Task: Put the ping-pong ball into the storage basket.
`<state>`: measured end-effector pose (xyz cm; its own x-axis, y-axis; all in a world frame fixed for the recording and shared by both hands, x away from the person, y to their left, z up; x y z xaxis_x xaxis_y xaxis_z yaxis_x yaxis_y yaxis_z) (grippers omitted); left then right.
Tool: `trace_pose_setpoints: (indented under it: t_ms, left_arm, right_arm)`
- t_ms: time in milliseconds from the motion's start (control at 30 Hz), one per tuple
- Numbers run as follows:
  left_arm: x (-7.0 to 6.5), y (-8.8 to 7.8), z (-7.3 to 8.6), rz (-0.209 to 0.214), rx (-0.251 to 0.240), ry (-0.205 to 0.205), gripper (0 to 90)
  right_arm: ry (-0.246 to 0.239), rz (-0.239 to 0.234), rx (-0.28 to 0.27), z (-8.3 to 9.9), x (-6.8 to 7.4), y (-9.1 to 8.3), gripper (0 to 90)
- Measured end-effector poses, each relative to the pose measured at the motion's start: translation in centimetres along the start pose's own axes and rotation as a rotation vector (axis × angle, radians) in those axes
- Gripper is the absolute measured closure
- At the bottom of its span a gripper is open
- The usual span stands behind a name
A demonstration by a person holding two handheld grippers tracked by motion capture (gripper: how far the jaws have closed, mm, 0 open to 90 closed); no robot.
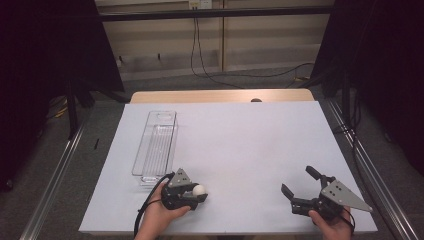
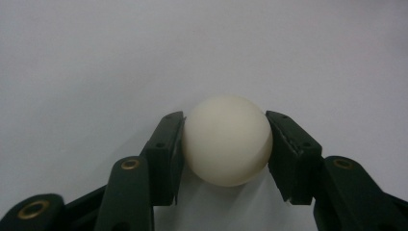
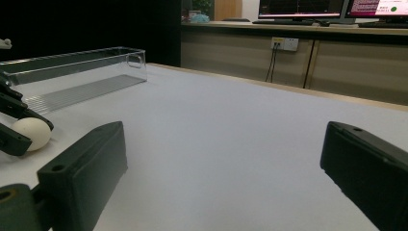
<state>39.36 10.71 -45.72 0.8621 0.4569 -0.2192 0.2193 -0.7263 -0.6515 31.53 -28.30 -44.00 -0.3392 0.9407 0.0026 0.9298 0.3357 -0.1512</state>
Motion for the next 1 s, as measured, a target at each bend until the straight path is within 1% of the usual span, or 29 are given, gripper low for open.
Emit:
trace_pose_setpoints:
  t_ms: [100, 133, 167, 200, 267, 300, 567, 700, 733, 833, 900, 933, 967, 1000]
  left_arm:
    - [-0.05, 0.05, -0.02, -0.001, -0.006, 0.005, 50.6]
    - [0.01, 0.00, 0.00, 0.004, -0.001, 0.000, 50.6]
    - [0.00, 0.08, 0.00, 0.004, -0.012, 0.002, 50.8]
    - [-0.03, -0.03, -0.03, -0.002, 0.004, 0.000, 50.8]
    - [-0.02, -0.01, -0.03, -0.001, 0.000, 0.000, 50.9]
    - [-0.05, -0.01, -0.05, 0.000, -0.002, -0.010, 50.9]
    - [-0.01, -0.06, -0.05, -0.003, 0.001, -0.013, 51.1]
    - [0.08, -0.20, -0.09, 0.001, -0.020, -0.022, 51.1]
    - [0.13, -0.30, -0.12, 0.000, -0.012, -0.019, 51.1]
    - [0.13, -0.37, -0.13, 0.006, -0.017, -0.026, 51.1]
    - [0.13, -0.44, -0.15, 0.000, -0.020, -0.026, 51.1]
    - [0.13, -0.45, -0.16, 0.003, -0.029, -0.028, 51.1]
    - [0.19, -0.48, -0.14, 0.015, -0.034, -0.028, 51.1]
    - [0.20, -0.56, -0.17, 0.007, -0.030, -0.027, 51.1]
  right_arm:
    - [0.002, -0.001, 0.002, -0.01, -0.01, -0.02, 1.9]
    - [0.001, -0.002, 0.003, 0.00, -0.01, -0.02, 2.0]
    - [0.000, -0.002, 0.003, -0.01, -0.01, -0.03, 2.0]
    - [0.001, -0.002, 0.003, -0.01, -0.01, -0.03, 1.9]
    - [0.000, -0.002, 0.002, -0.01, -0.02, -0.03, 1.9]
    - [0.000, -0.002, 0.001, -0.02, -0.02, -0.03, 2.0]
    - [0.000, -0.002, 0.002, -0.01, -0.03, -0.03, 2.0]
    - [-0.002, -0.002, 0.001, -0.02, -0.01, -0.03, 2.0]
    - [-0.001, -0.002, 0.001, -0.02, -0.02, -0.04, 2.0]
    - [0.000, -0.002, 0.000, -0.03, -0.03, -0.04, 2.0]
    - [0.000, -0.002, 0.001, -0.02, -0.02, -0.04, 2.0]
    - [0.000, -0.002, 0.001, -0.02, -0.02, -0.04, 2.0]
    - [0.000, -0.003, 0.001, -0.01, -0.01, -0.04, 2.0]
    - [0.000, -0.001, 0.000, -0.02, -0.01, -0.04, 2.0]
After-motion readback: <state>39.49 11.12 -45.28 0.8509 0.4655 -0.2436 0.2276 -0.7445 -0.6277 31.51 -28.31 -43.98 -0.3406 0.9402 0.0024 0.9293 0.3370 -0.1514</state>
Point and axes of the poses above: each handheld gripper's, and its own axes: y roughly forward along the jaws, z roughly out of its underside, x roughly to its left, the point moved 1 cm from there along y, roughly forward along the jaws, and after that the axes turned 7 degrees about z, right-handed, at the moved point
